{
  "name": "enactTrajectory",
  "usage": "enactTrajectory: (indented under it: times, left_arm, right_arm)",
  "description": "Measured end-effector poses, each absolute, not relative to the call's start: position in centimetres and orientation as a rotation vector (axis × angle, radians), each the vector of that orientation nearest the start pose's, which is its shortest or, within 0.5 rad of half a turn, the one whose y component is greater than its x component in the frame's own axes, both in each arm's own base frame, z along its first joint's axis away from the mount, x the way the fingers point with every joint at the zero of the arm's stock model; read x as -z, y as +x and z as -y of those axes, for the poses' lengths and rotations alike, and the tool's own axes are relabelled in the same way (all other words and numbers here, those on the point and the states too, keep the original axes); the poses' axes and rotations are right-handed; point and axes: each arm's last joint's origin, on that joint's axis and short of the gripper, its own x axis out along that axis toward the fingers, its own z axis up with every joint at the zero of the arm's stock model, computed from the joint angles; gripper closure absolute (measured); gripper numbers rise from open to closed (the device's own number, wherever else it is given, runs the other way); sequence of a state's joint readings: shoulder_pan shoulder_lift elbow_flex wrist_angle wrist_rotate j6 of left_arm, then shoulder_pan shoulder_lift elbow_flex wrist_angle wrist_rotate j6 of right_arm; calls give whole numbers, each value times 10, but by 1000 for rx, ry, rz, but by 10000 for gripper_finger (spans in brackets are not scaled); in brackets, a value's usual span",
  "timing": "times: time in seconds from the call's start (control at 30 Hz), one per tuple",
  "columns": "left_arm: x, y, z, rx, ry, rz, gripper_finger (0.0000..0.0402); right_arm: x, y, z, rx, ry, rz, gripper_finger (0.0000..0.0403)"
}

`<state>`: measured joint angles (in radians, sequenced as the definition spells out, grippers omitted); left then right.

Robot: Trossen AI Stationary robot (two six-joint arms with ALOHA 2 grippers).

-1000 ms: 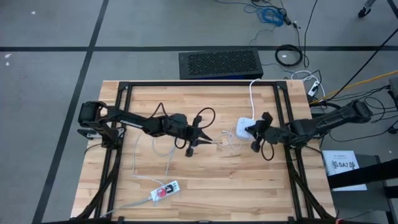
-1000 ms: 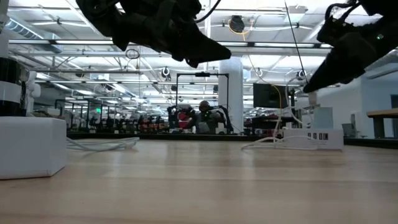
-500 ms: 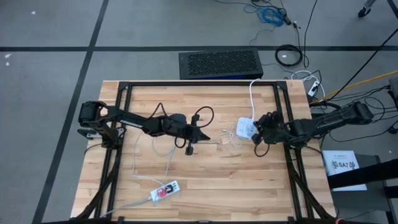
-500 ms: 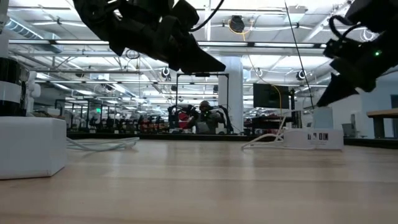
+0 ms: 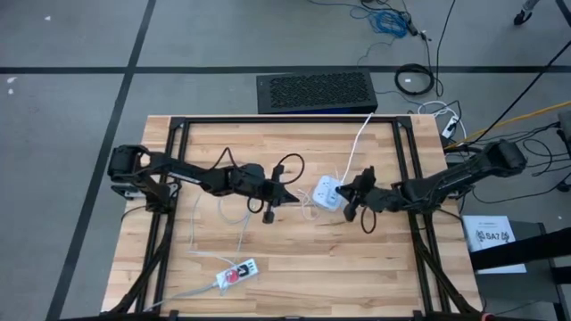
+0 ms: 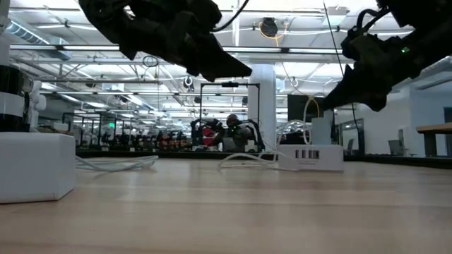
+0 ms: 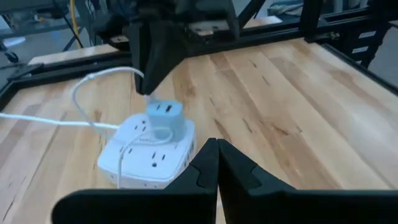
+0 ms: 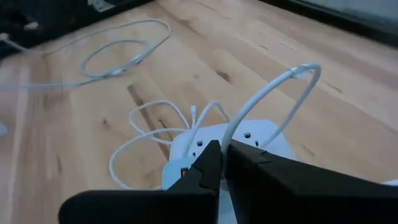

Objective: Insert USB
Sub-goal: Insert the white charger cable into the blue adapter

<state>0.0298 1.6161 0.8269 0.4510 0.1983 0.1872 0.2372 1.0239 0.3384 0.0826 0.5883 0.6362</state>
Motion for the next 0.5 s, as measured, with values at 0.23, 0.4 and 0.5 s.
enactTrajectory:
  times: [0.23, 0.4, 0.5]
  left_arm:
    - [-205, 309, -1, 203, 115, -265, 397]
    - [-202, 293, 0, 206, 61, -165, 397]
    - [-198, 290, 0, 203, 38, -163, 397]
  right_arm:
    - [-184, 191, -40, 427, 260, -354, 403]
    - [-184, 195, -43, 360, 250, -352, 403]
    - [-179, 194, -42, 370, 220, -396, 403]
